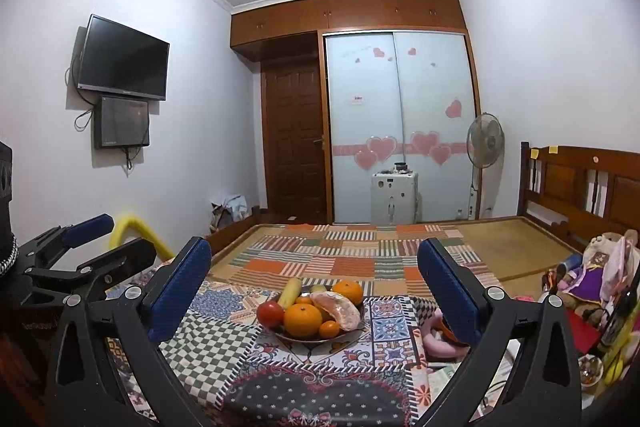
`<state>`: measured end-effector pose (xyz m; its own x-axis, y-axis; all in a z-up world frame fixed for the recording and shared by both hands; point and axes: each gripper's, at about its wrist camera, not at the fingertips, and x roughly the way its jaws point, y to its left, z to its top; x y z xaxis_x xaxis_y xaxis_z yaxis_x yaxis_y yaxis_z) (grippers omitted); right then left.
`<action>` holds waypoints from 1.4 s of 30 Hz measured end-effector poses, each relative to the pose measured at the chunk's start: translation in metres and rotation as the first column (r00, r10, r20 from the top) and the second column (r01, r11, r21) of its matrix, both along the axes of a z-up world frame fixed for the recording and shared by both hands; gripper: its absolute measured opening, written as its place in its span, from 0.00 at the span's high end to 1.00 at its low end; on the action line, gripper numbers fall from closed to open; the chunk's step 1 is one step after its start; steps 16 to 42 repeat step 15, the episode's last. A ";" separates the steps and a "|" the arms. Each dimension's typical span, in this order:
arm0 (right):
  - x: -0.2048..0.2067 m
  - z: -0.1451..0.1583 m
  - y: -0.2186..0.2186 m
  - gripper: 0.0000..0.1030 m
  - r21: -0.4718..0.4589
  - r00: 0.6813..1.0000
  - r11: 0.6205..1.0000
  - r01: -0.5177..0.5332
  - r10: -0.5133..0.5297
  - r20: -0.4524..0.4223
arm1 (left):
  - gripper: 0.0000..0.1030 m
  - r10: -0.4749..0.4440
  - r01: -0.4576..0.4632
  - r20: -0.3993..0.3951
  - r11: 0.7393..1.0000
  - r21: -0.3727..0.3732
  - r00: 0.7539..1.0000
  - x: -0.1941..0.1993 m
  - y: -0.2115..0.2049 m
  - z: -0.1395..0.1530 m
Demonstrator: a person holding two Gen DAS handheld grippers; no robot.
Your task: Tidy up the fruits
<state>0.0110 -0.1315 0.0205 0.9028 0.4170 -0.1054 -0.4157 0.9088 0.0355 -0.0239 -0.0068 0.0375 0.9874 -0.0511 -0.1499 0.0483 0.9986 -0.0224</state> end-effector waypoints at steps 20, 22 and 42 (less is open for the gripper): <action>0.002 0.002 0.003 0.00 0.001 1.000 1.000 0.004 -0.004 -0.004 | 0.00 -0.020 0.020 -0.009 1.000 0.002 1.000 0.001 -0.001 -0.005; 0.002 0.002 0.003 0.00 0.001 1.000 1.000 0.004 -0.004 -0.004 | 0.00 -0.020 0.020 -0.009 1.000 0.002 1.000 0.001 -0.001 -0.005; 0.002 0.002 0.003 0.00 0.001 1.000 1.000 0.004 -0.004 -0.004 | 0.00 -0.020 0.020 -0.009 1.000 0.002 1.000 0.001 -0.001 -0.005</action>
